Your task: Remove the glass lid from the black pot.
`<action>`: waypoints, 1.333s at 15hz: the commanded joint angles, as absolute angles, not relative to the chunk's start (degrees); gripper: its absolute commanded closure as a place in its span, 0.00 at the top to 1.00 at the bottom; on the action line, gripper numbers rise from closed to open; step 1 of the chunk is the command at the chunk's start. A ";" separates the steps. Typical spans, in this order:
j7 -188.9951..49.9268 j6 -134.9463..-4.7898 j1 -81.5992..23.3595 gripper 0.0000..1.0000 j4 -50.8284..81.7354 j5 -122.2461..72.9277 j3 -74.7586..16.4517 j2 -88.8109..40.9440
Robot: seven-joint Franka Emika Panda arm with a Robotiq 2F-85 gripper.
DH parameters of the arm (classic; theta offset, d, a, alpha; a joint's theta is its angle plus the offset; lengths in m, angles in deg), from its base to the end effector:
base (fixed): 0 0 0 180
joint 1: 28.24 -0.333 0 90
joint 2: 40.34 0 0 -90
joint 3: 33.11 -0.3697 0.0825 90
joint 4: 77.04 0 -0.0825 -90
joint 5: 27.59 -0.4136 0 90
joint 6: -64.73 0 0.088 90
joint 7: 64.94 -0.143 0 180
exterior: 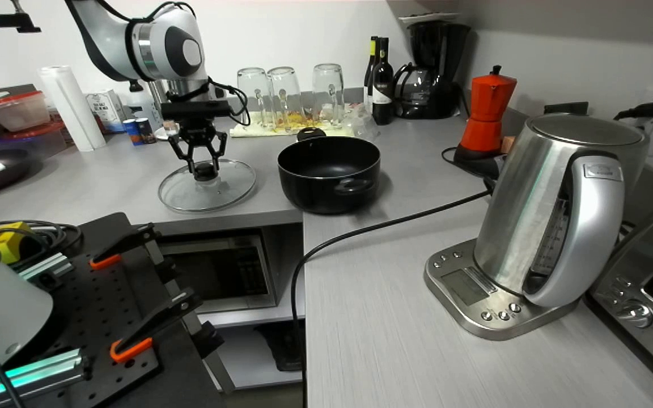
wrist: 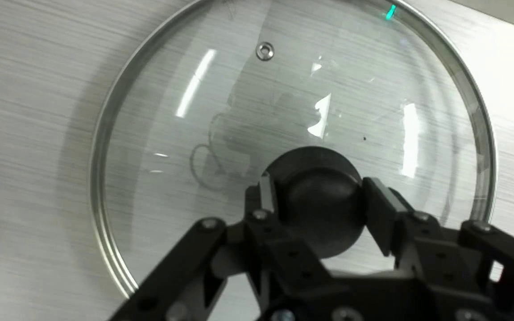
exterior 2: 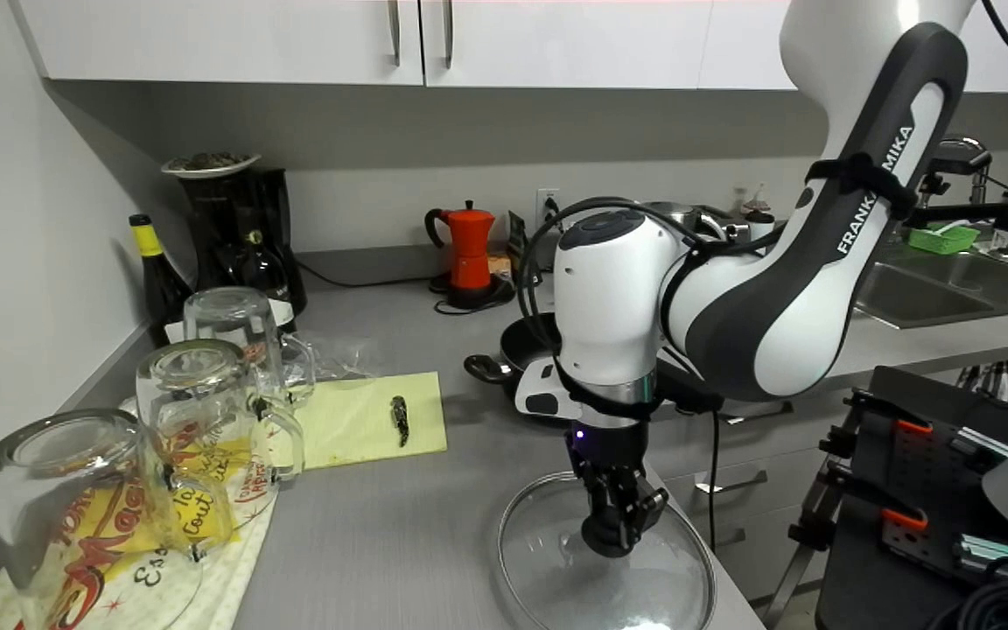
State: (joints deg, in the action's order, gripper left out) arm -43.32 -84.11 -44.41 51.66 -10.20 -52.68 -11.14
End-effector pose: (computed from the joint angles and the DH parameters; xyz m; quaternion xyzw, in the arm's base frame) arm 0.4434 0.3343 0.1249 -0.8125 -0.5802 0.0555 0.0060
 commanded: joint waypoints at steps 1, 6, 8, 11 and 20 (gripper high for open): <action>-40.19 -85.02 -42.85 0.25 51.41 -12.49 -54.14 -11.02; -41.16 -84.09 -43.98 0.25 50.62 -11.16 -53.01 -8.90; -41.33 -83.81 -44.26 0.25 50.31 -10.96 -52.82 -8.63; -41.37 -83.85 -44.41 0.25 50.40 -10.88 -52.81 -8.81; -41.31 -84.19 -44.06 1.00 51.25 -11.06 -53.04 -9.51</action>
State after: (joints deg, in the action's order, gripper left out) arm -42.28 -84.19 -43.90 51.24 -10.65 -53.01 -9.09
